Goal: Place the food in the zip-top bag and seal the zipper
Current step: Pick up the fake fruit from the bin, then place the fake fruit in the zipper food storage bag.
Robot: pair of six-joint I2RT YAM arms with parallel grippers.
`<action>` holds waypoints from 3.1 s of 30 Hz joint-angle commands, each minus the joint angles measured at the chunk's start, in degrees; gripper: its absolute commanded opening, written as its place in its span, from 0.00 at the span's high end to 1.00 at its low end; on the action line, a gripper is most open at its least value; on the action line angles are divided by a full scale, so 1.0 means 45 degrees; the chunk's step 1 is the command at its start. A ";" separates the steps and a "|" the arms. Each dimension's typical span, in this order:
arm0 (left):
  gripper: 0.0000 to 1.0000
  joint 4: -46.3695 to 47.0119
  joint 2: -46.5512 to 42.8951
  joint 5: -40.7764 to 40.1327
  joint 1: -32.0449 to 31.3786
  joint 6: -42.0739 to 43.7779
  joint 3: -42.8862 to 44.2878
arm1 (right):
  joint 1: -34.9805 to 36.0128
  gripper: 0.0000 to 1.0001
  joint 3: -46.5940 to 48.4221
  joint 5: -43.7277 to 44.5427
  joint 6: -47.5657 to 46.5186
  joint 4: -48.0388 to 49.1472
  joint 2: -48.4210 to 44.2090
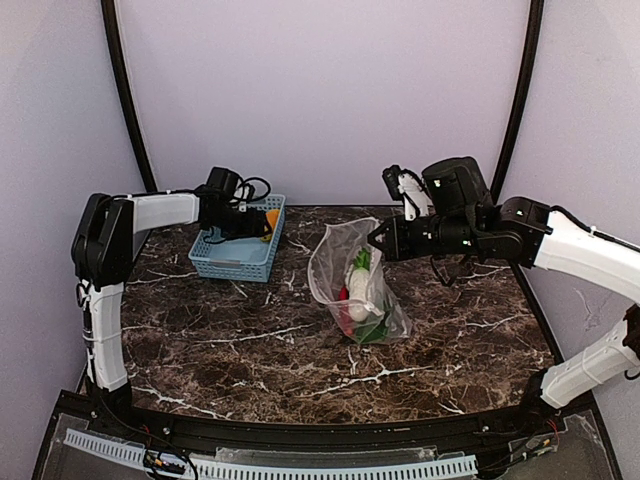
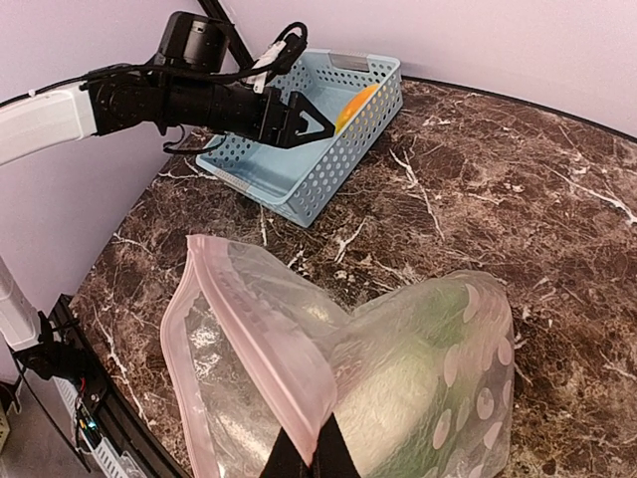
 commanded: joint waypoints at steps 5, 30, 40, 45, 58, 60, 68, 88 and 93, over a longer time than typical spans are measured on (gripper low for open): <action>0.27 -0.1261 0.1926 -0.0272 0.0141 0.0672 0.2315 | -0.0112 1.00 0.0307 -0.0301 0.0133 0.0715 0.0148; 0.60 -0.2382 0.3586 -0.0594 0.0161 0.2002 0.5095 | -0.0137 1.00 0.0122 -0.0205 0.0243 0.0636 0.0011; 0.65 -0.0167 0.0721 -0.1666 0.0156 0.1540 0.2271 | -0.0151 1.00 0.0014 -0.0083 0.0121 0.0632 -0.0094; 0.65 0.1446 -0.1517 -0.1925 0.0155 0.1112 -0.0155 | -0.0182 1.00 0.0009 -0.0055 0.0113 0.0641 -0.0143; 0.66 0.3117 -0.8143 -0.0817 -0.0176 -0.0816 -0.6952 | -0.0189 1.00 -0.0250 -0.0194 0.0099 0.0894 -0.0134; 0.66 0.2736 -0.9131 -0.0626 -0.0558 -0.0968 -0.7601 | -0.0191 1.00 -0.0205 -0.0197 0.0099 0.0885 -0.0017; 0.66 -0.0178 -1.2415 -0.0562 -0.3220 -0.1372 -0.8760 | -0.0189 1.00 -0.0223 -0.0089 -0.0158 0.1218 0.0188; 0.69 -0.2694 -1.2734 0.2887 -0.7744 -0.4767 -0.7054 | -0.0171 1.00 -0.0157 -0.0089 -0.0166 0.1323 0.0711; 0.69 -0.3234 -1.1297 0.3459 -0.8165 -0.4902 -0.6046 | -0.0096 1.00 -0.0129 -0.0427 -0.0172 0.1410 0.0699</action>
